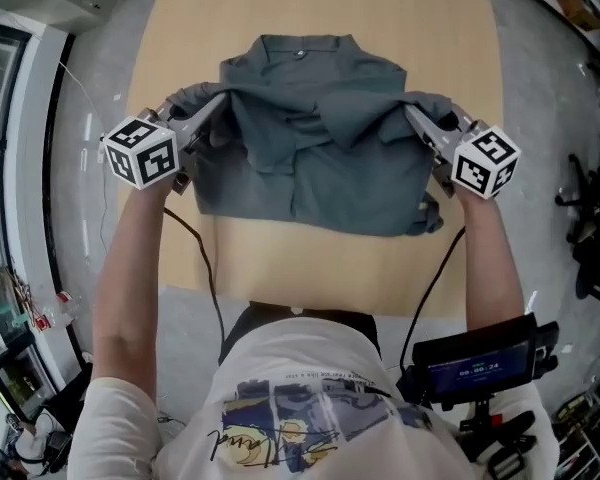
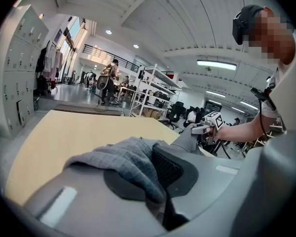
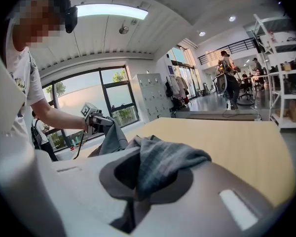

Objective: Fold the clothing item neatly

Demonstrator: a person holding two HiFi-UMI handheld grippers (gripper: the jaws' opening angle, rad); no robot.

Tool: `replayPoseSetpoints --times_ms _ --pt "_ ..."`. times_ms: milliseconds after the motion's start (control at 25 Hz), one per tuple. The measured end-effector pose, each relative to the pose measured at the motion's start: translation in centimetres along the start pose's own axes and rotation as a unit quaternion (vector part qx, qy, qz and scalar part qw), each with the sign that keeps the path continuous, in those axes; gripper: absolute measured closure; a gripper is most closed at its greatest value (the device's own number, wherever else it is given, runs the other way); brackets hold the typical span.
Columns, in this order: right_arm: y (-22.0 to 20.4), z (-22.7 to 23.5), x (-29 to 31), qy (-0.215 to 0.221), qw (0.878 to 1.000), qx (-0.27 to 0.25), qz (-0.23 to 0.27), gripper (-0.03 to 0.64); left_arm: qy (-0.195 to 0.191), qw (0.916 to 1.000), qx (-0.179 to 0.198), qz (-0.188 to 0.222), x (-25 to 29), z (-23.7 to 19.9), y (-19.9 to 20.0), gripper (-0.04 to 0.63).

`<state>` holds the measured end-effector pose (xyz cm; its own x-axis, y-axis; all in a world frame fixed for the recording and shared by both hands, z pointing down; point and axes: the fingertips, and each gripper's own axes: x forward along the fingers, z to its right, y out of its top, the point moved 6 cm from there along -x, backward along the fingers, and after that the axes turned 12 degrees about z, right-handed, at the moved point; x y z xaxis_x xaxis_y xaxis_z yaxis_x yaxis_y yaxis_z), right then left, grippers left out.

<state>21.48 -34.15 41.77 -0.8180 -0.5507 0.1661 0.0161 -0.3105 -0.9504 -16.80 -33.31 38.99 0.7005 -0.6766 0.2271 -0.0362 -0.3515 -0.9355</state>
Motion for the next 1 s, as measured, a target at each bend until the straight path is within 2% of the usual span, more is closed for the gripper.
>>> replayPoseSetpoints --times_ms 240,840,1000 --pt "-3.6 4.4 1.6 -0.016 0.999 0.029 -0.028 0.595 0.016 0.9994 -0.014 -0.028 3.5 -3.2 -2.9 0.566" --pt "-9.5 8.3 3.3 -0.05 0.994 0.066 -0.075 0.595 0.045 0.9928 -0.018 -0.11 7.1 -7.9 -8.0 0.565" --pt "-10.4 8.9 3.6 -0.061 0.993 0.057 -0.086 0.595 0.056 0.9906 -0.014 -0.124 7.6 -8.5 -9.3 0.563"
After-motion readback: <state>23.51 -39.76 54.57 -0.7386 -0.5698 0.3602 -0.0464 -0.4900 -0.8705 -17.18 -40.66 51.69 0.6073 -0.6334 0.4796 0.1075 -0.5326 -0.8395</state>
